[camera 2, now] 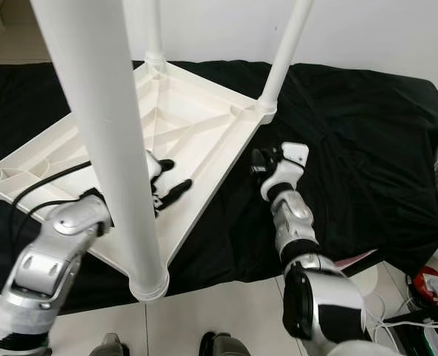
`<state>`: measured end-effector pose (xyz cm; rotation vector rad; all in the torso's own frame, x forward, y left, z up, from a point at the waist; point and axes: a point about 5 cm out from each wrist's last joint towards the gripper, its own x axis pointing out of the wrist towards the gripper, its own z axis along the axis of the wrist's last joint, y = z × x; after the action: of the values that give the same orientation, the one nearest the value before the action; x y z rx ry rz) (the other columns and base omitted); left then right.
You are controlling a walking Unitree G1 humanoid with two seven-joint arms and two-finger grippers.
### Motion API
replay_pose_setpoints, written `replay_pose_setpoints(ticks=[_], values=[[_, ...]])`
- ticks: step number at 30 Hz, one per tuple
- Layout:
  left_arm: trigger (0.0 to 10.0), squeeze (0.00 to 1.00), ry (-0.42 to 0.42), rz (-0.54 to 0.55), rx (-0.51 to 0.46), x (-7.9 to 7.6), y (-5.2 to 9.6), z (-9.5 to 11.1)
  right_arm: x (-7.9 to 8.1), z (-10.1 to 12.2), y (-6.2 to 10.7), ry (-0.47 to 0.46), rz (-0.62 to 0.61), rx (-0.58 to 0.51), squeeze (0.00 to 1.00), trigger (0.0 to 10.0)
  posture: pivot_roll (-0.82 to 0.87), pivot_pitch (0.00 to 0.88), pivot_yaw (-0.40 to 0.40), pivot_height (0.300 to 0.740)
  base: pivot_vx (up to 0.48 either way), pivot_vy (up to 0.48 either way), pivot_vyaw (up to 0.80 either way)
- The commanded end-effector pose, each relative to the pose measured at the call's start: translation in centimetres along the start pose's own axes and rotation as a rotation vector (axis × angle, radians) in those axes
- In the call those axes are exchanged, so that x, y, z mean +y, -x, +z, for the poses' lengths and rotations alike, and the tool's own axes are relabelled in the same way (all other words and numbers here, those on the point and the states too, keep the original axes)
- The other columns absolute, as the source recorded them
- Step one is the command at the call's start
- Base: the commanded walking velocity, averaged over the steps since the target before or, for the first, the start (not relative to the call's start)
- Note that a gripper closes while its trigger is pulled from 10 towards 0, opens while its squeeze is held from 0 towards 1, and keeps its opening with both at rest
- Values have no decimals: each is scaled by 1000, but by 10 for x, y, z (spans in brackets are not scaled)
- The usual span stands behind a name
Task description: Building children table
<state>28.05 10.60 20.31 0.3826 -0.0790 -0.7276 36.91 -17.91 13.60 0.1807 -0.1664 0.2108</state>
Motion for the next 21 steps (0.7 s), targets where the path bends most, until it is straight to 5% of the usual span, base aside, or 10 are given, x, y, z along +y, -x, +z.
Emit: replay_pose_setpoints(ticks=[1, 4, 7, 13, 15, 20, 21], values=[[10000, 0, 4, 54, 2, 5, 2, -4, 0, 1, 4, 11, 17, -30, 0, 10000, 134, 118, -74, 740, 0, 0, 0], [10000, 0, -29, 89, 29, 25, 12, -12, -8, -5, 27, 8, 7, -48, 0, 10000, 114, 120, -69, 740, 0, 0, 0], [10000, 0, -29, 89, 29, 25, 12, -12, -8, -5, 27, 8, 7, -48, 0, 10000, 114, 120, -69, 740, 0, 0, 0], [10000, 0, -89, 108, 76, 43, 26, -24, -16, -7, 52, 12, 2, -61, 0, 10000, 101, 121, -64, 740, 0, 0, 0], [10000, 0, -153, 42, 96, 52, 45, -34, -24, 0, 74, 12, 60, -49, 0, 10000, 86, 128, -69, 740, 0, 0, 0], [10000, 0, -129, -6, 100, 53, 52, -39, -25, 2, 82, 40, 108, -18, 0, 10000, 90, 125, -76, 740, 0, 0, 0], [10000, 0, -132, -36, 133, 57, 59, -51, -26, 0, 85, 102, 131, 32, 0, 10000, 90, 121, -81, 740, 0, 0, 0]])
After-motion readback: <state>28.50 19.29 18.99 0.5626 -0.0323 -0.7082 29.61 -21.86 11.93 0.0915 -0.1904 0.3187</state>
